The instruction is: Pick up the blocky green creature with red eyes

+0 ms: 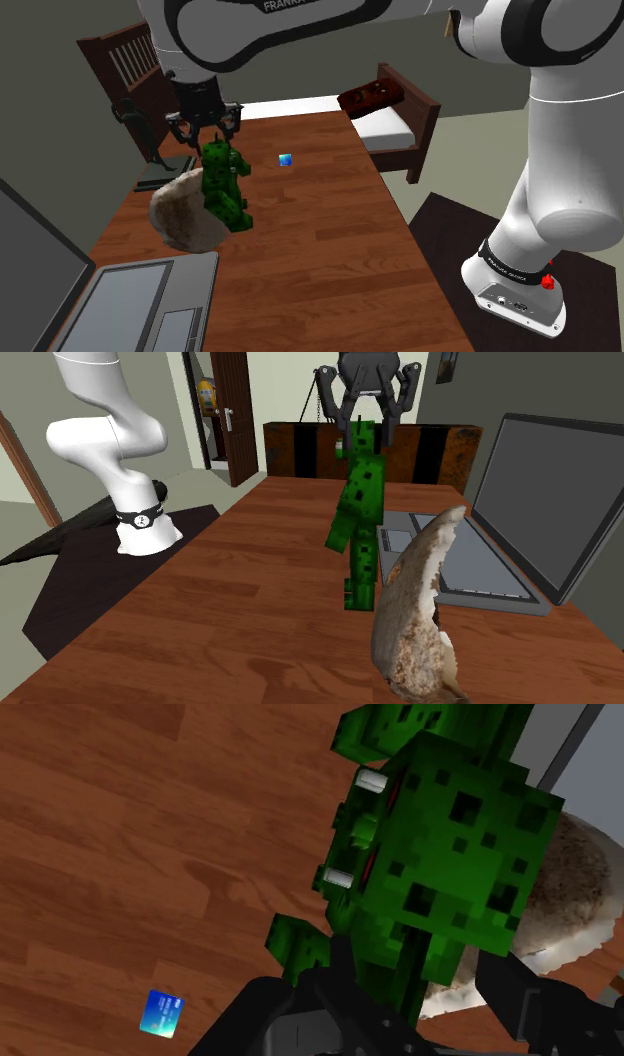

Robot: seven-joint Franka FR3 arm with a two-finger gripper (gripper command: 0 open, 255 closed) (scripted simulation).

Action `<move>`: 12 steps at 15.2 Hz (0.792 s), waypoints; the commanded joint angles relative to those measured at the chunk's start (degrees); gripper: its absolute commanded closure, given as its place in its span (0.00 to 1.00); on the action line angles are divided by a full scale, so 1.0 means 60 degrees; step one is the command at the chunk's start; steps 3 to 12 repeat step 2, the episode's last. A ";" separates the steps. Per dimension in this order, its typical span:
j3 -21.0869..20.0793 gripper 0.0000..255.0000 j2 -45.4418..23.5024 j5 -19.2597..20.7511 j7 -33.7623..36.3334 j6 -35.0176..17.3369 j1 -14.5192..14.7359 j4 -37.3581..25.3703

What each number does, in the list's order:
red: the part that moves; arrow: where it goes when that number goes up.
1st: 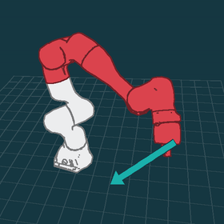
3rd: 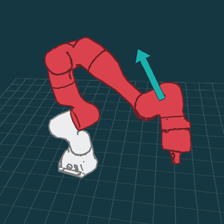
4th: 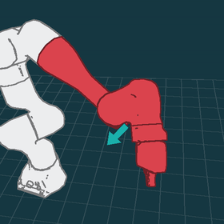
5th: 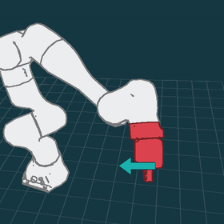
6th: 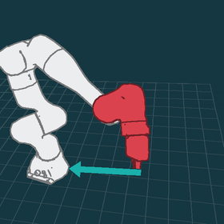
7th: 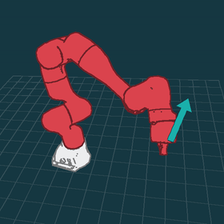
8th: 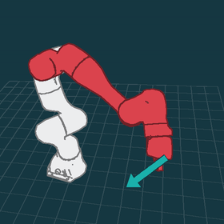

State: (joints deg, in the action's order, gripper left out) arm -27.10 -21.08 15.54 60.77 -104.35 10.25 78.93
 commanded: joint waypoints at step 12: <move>-0.0008 1.00 0.0003 -0.0003 -0.0017 0.0156 0.0024 -0.0181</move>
